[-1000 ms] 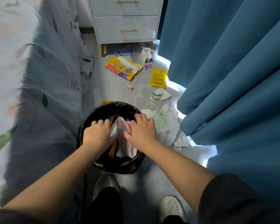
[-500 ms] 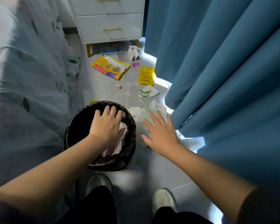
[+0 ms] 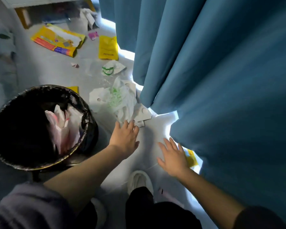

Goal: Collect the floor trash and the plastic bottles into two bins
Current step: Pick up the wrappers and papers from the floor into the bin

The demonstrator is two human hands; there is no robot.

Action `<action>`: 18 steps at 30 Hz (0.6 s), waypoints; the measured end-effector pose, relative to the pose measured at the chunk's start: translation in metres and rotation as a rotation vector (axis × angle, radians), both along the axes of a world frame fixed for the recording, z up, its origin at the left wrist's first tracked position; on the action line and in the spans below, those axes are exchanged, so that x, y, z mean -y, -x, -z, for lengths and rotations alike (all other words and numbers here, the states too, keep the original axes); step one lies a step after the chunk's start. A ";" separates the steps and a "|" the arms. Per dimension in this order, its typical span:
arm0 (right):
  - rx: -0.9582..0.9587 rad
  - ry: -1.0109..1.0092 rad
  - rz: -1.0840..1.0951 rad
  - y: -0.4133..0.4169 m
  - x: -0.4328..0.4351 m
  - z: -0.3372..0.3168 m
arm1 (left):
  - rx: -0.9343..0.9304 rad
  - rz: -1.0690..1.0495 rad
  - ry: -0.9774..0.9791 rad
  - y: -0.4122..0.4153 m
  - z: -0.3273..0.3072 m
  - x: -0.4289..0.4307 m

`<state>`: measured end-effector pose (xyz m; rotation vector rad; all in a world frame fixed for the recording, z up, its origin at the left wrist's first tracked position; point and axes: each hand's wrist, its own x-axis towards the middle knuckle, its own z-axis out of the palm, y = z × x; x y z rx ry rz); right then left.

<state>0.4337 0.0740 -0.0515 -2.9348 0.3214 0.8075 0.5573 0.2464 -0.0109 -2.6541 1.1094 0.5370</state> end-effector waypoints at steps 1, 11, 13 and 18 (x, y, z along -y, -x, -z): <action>-0.033 -0.012 0.025 0.016 0.006 0.012 | -0.025 0.001 -0.010 0.004 0.013 0.004; -0.389 -0.045 0.352 0.108 0.038 0.070 | -0.277 0.260 -0.023 0.046 0.103 0.054; -0.421 -0.035 0.267 0.119 0.034 0.082 | -0.306 0.284 0.006 0.055 0.115 0.066; -0.458 0.050 0.116 0.131 0.012 0.113 | -0.256 0.291 0.222 0.071 0.136 0.060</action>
